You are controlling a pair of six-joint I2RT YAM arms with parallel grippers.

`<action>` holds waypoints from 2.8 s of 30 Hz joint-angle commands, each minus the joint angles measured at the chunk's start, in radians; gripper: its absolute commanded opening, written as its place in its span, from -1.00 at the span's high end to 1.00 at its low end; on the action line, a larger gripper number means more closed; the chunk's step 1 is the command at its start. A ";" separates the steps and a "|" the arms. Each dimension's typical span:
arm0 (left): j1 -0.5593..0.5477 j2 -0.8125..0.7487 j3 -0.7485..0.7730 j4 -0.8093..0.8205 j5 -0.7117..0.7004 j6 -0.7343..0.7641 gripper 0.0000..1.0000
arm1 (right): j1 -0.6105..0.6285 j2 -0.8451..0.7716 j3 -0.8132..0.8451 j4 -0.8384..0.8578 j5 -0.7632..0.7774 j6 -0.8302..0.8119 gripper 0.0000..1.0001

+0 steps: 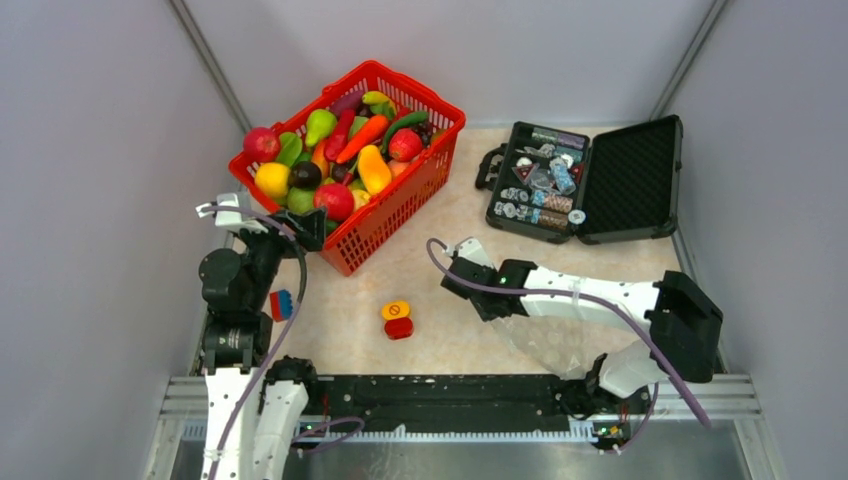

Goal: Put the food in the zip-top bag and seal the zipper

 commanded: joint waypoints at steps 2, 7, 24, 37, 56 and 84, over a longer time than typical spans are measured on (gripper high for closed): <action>0.000 -0.028 0.038 -0.026 -0.019 0.000 -0.97 | 0.008 -0.073 0.014 0.048 0.019 0.002 0.58; -0.001 -0.052 0.071 -0.120 0.003 0.026 -0.97 | 0.006 -0.141 0.009 0.073 0.051 0.017 0.84; -0.002 -0.036 0.056 -0.077 0.370 0.021 -0.98 | -0.010 -0.324 -0.095 0.205 0.026 0.037 1.00; -0.464 0.138 0.067 -0.041 0.288 -0.032 -0.89 | -0.049 -0.439 -0.100 0.415 0.277 0.251 1.00; -0.805 0.722 0.243 0.234 -0.002 -0.211 -0.84 | -0.055 -0.526 -0.199 0.577 0.265 0.268 1.00; -0.880 0.847 0.341 0.041 -0.142 -0.076 1.00 | -0.097 -0.475 -0.175 0.583 0.070 0.233 0.62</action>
